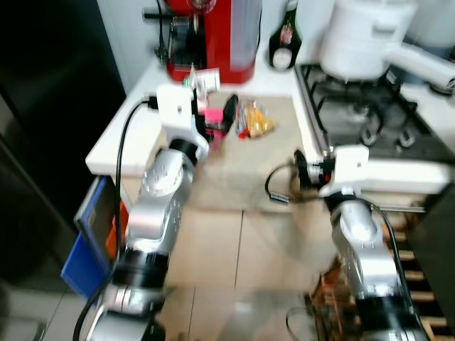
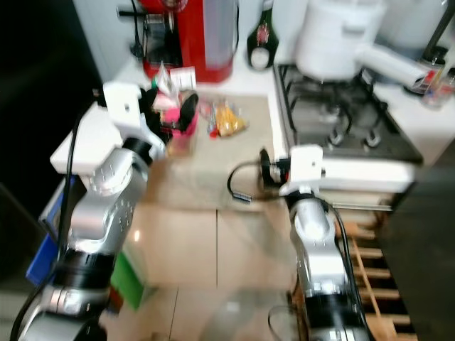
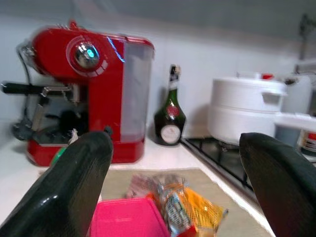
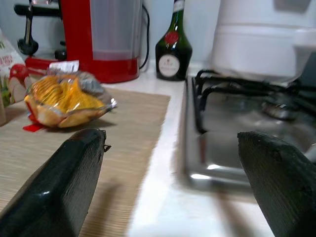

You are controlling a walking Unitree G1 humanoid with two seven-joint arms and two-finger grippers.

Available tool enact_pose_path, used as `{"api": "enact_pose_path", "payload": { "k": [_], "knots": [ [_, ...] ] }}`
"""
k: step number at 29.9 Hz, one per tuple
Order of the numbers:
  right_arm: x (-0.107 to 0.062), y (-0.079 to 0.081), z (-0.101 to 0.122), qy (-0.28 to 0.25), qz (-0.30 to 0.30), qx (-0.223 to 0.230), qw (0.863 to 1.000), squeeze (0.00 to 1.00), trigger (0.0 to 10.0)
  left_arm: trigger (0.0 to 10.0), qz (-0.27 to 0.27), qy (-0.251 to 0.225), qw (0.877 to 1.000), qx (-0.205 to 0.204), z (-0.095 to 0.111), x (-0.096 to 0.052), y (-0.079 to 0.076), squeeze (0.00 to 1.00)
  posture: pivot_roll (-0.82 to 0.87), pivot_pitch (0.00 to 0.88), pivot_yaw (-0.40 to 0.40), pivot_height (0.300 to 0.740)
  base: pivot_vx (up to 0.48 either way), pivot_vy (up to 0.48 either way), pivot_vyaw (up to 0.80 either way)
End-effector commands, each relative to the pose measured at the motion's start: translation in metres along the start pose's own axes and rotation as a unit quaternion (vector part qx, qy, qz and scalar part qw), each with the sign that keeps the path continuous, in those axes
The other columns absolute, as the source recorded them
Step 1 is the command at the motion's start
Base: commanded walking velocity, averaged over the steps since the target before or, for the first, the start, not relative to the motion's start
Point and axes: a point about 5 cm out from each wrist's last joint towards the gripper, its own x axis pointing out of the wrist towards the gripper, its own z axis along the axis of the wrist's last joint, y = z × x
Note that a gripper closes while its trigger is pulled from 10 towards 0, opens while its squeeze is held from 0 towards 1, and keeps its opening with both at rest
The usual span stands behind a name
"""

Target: Restocking fridge

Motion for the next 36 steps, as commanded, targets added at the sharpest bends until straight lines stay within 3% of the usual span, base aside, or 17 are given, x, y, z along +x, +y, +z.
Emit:
{"api": "enact_pose_path", "payload": {
  "k": [1,4,9,15,17,19,28,36],
  "knots": [
    [-0.001,-0.004,0.003,-0.007,-0.004,-0.007,1.0,0.0,10.0,10.0,0.027,0.01,0.999,0.022,0.004,0.003,0.005,0.0,-0.13,0.0,0.028,0.74,0.0,0.0,0.0],
    [-0.003,-0.004,0.004,-0.007,-0.003,-0.007,1.0,0.0,10.0,10.0,0.068,0.062,0.995,0.045,0.003,0.004,0.017,0.0,-0.12,0.0,0.019,0.74,0.0,0.0,0.0],
    [-0.009,-0.003,0.002,0.0,0.004,-0.01,1.0,0.0,10.0,10.0,0.094,0.068,0.993,0.033,0.01,0.007,0.023,0.0,-0.12,0.0,0.004,0.74,0.0,0.0,0.0],
    [-0.01,-0.006,0.002,0.005,0.004,-0.012,1.0,0.0,10.0,10.0,0.096,0.105,0.99,0.022,0.001,0.016,0.027,0.0,-0.13,0.002,0.0,0.74,0.0,0.0,0.0],
    [-0.01,-0.007,0.002,0.005,0.002,-0.012,1.0,0.0,10.0,10.0,0.088,0.117,0.989,0.014,0.0,0.02,0.023,0.0,-0.13,0.005,0.0,0.74,0.0,0.0,0.0],
    [-0.009,-0.006,0.003,0.004,0.003,-0.013,1.0,0.0,10.0,10.0,0.054,0.125,0.991,-0.004,0.001,0.029,0.01,0.0,-0.13,0.007,0.003,0.74,0.0,0.0,0.0],
    [-0.01,-0.004,0.003,0.004,0.001,-0.011,1.0,0.0,10.0,10.0,-0.008,0.124,0.992,-0.025,0.003,0.044,-0.026,0.0,-0.15,0.0,0.014,0.74,0.0,0.0,0.0],
    [-0.011,-0.005,0.003,0.005,-0.001,-0.013,1.0,0.0,10.0,10.0,-0.005,0.138,0.99,-0.01,-0.004,0.047,-0.034,0.0,-0.16,0.0,0.014,0.74,0.0,0.0,0.0]
  ]
}}
